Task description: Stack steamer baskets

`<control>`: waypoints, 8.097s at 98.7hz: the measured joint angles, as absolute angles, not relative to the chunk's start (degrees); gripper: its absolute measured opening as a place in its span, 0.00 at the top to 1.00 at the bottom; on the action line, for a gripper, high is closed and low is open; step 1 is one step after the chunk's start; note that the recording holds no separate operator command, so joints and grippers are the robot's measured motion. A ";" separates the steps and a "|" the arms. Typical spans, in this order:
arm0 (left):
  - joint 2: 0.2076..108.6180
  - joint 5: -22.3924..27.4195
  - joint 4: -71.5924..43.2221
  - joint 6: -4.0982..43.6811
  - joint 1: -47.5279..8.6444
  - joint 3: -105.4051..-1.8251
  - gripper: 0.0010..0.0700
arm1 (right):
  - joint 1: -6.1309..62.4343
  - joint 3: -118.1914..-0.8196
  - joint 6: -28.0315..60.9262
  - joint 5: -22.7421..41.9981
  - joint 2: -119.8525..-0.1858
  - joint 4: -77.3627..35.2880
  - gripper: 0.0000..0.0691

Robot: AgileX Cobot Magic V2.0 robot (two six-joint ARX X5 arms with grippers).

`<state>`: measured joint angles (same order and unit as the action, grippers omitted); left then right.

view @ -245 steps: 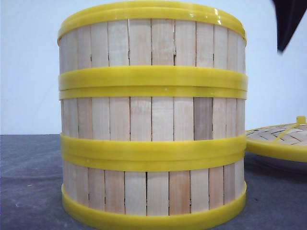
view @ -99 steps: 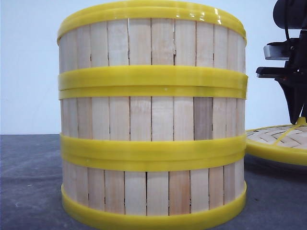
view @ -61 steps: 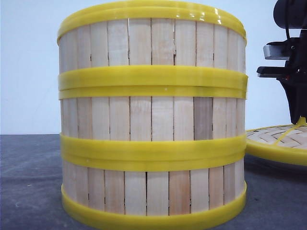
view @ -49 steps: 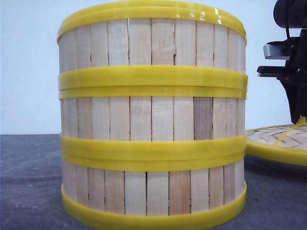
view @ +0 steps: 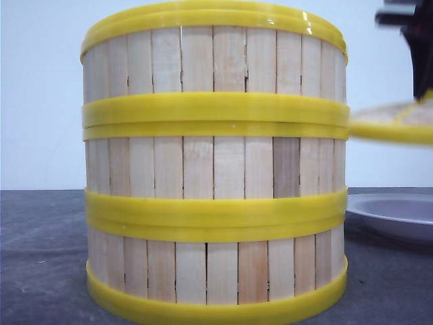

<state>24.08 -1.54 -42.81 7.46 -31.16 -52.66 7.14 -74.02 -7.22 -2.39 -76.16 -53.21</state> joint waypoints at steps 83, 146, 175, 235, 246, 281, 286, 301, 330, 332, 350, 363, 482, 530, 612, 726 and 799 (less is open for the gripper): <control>24.08 -1.54 -42.65 7.46 -31.16 -52.66 0.62 | 35.07 -97.51 -4.78 -9.02 -75.96 -64.05 0.92; 24.08 -1.54 -42.65 7.46 -31.16 -52.66 0.62 | 48.47 -97.51 -4.78 -4.47 -82.78 -64.05 0.92; 24.08 -1.54 -42.65 7.46 -31.16 -52.66 0.62 | 50.22 -97.51 -4.78 -4.43 -84.71 -65.39 0.92; 24.03 -1.54 -42.65 7.46 -31.16 -52.66 0.62 | 50.24 -97.51 -4.67 -3.16 -89.69 -65.28 0.92; 24.03 -1.54 -42.65 7.44 -31.16 -52.66 0.62 | 50.24 -97.51 -4.64 -3.14 -89.78 -64.95 0.92; 24.03 -1.54 -42.68 7.07 -31.16 -52.66 0.62 | 50.24 -97.58 -4.49 -2.46 -90.63 -62.83 0.54; 24.03 -1.54 -42.68 7.07 -31.16 -52.66 0.62 | 50.24 -97.67 -4.49 -1.32 -90.43 -62.74 0.52; 24.03 -1.54 -42.68 7.07 -31.16 -52.66 0.62 | 50.24 -99.00 -4.47 2.96 -88.23 -61.65 0.50; 24.03 -1.54 -42.65 7.07 -31.16 -52.66 0.62 | 50.24 -102.63 -4.47 10.70 -76.38 -60.51 0.50; 24.03 -1.54 -42.65 7.07 -31.16 -52.66 0.62 | 50.24 -102.61 -4.47 11.20 -75.46 -60.51 0.50; 24.03 -1.54 -42.15 7.07 -31.16 -52.66 0.62 | 50.24 -102.61 -4.75 15.77 -67.31 -62.50 0.46; 24.03 -1.54 -41.30 7.07 -31.16 -52.66 0.62 | 50.24 -102.61 -5.23 20.45 -62.06 -65.82 0.44; 14.94 1.80 -37.74 7.09 -31.18 -37.32 0.94 | 50.24 -59.88 -16.71 25.71 -32.27 -56.82 0.95; 14.94 1.80 -37.78 7.09 -31.18 -37.32 0.96 | 50.24 -59.88 -16.75 25.71 -32.27 -56.66 0.99; 14.44 -1.30 -34.46 2.55 -20.91 -35.40 0.96 | 50.24 -59.90 -16.75 25.71 -32.27 -56.34 0.99; 0.30 -2.68 -13.82 -2.68 -3.27 -3.14 0.96 | 50.24 -59.90 -16.75 25.71 -32.27 -56.31 0.99; 0.30 -2.68 -13.69 -3.03 -3.27 -3.07 0.96 | 50.24 -59.90 -16.75 25.71 -32.27 -56.31 0.99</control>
<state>0.30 -2.68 -13.69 -3.03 -3.27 -3.07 50.24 -59.90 -16.75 25.71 -32.27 -56.31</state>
